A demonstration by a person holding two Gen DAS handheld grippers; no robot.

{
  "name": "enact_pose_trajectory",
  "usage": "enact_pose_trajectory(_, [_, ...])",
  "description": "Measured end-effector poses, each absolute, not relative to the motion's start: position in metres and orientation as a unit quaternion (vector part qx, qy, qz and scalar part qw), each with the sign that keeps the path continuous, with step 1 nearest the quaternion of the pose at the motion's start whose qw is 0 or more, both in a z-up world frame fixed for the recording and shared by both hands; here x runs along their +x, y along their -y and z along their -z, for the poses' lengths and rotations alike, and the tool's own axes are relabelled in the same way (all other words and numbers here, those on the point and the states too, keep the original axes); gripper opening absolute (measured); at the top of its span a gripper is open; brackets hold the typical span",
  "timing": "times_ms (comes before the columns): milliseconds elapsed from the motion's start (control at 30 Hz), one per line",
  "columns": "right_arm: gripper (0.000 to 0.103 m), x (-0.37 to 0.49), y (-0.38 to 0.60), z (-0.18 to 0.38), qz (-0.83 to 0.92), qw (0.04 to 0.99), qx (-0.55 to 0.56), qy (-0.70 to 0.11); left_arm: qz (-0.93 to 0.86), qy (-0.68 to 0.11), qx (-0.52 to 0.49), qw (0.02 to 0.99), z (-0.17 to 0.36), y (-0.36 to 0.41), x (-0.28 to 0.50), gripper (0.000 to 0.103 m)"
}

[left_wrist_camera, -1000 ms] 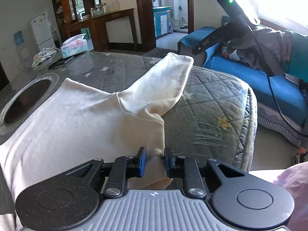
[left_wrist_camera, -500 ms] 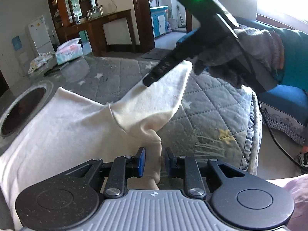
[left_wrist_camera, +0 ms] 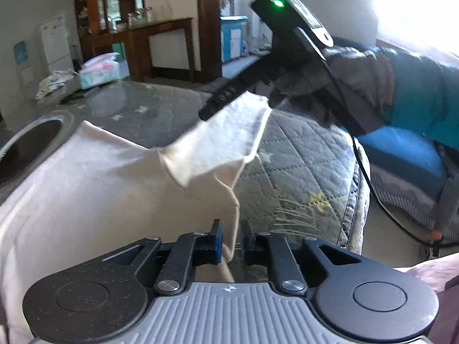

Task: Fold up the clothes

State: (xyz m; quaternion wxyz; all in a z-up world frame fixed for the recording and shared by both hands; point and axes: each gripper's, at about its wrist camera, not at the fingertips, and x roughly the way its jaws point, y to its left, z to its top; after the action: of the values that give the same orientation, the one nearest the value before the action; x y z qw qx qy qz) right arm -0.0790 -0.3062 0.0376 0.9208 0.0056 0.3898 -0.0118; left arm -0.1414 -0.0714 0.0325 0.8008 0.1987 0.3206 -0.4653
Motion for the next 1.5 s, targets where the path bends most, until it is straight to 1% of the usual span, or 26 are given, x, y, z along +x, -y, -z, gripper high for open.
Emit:
enact_pose_trajectory(33, [0.056,-0.081,0.301,-0.040,0.003,0.922,0.003,-0.388,0.457,-0.316,0.193,0.808,-0.036,0.065,-0.142,0.031])
enact_pose_trajectory(133, [0.060,-0.089,0.281,-0.050,-0.033,0.924,-0.010,-0.381,0.425,-0.308,0.172,0.834,-0.047,0.040,-0.141,0.045])
enact_pose_trajectory(200, [0.063,-0.093,0.267,-0.055,-0.057,0.924,-0.017,-0.377,0.395,-0.307,0.155,0.852,-0.053,0.021,-0.140,0.048])
enact_pose_trajectory(267, [0.065,-0.095,0.250,-0.059,-0.087,0.923,-0.024,-0.374,0.357,-0.309,0.135,0.871,-0.057,-0.002,-0.137,0.054])
enact_pose_trajectory(333, [0.067,-0.097,0.232,-0.062,-0.116,0.921,-0.030,-0.371,0.311,-0.313,0.113,0.890,-0.061,-0.028,-0.133,0.062])
enact_pose_trajectory(367, [0.068,-0.098,0.223,-0.063,-0.130,0.919,-0.034,-0.370,0.291,-0.315,0.101,0.898,-0.062,-0.041,-0.131,0.064])
enact_pose_trajectory(400, [0.072,-0.099,0.215,-0.063,-0.141,0.918,-0.038,-0.369,0.270,-0.316,0.090,0.905,-0.063,-0.055,-0.128,0.069])
enact_pose_trajectory(433, [0.073,-0.100,0.208,-0.063,-0.151,0.916,-0.042,-0.369,0.244,-0.316,0.083,0.913,-0.064,-0.069,-0.126,0.074])
enact_pose_trajectory(533, [0.074,-0.102,0.183,-0.059,-0.184,0.908,-0.055,-0.372,0.176,-0.316,0.065,0.930,-0.066,-0.104,-0.116,0.077])
enact_pose_trajectory(667, [0.074,-0.101,0.164,-0.049,-0.201,0.899,-0.062,-0.384,0.092,-0.323,0.036,0.941,-0.063,-0.145,-0.093,0.077])
enact_pose_trajectory(767, [0.074,-0.102,0.155,-0.043,-0.205,0.895,-0.063,-0.391,0.050,-0.343,0.010,0.938,-0.056,-0.166,-0.072,0.075])
enact_pose_trajectory(867, [0.074,-0.102,0.151,-0.039,-0.208,0.893,-0.063,-0.395,0.041,-0.371,-0.026,0.927,-0.044,-0.181,-0.053,0.062])
enact_pose_trajectory(933, [0.074,-0.102,0.149,-0.037,-0.208,0.891,-0.065,-0.397,0.043,-0.382,-0.033,0.923,-0.038,-0.182,-0.046,0.050])
enact_pose_trajectory(967, [0.074,-0.102,0.149,-0.037,-0.208,0.891,-0.066,-0.398,0.044,-0.387,-0.037,0.920,-0.034,-0.183,-0.043,0.046])
enact_pose_trajectory(1000, [0.074,-0.102,0.149,-0.036,-0.209,0.891,-0.066,-0.399,0.045,-0.392,-0.041,0.918,-0.031,-0.183,-0.040,0.040])
enact_pose_trajectory(1033, [0.074,-0.102,0.149,-0.036,-0.209,0.890,-0.066,-0.399,0.046,-0.397,-0.045,0.916,-0.028,-0.183,-0.036,0.022])
enact_pose_trajectory(1067, [0.074,-0.102,0.149,-0.035,-0.208,0.890,-0.066,-0.399,0.040,-0.398,-0.051,0.915,-0.029,-0.183,-0.036,0.014])
enact_pose_trajectory(1133, [0.074,-0.102,0.149,-0.034,-0.208,0.890,-0.066,-0.399,0.032,-0.398,-0.069,0.914,-0.030,-0.183,-0.038,0.010])
enact_pose_trajectory(1300, [0.074,-0.101,0.151,-0.031,-0.205,0.890,-0.064,-0.403,0.053,-0.359,-0.061,0.930,-0.050,-0.155,-0.059,0.009])
enact_pose_trajectory(1400, [0.074,-0.100,0.152,-0.028,-0.203,0.889,-0.062,-0.406,0.109,-0.336,-0.044,0.934,-0.062,-0.122,-0.083,0.010])
enact_pose_trajectory(1500, [0.074,-0.100,0.153,-0.027,-0.203,0.889,-0.060,-0.406,0.193,-0.360,-0.026,0.912,-0.055,-0.093,-0.103,0.012])
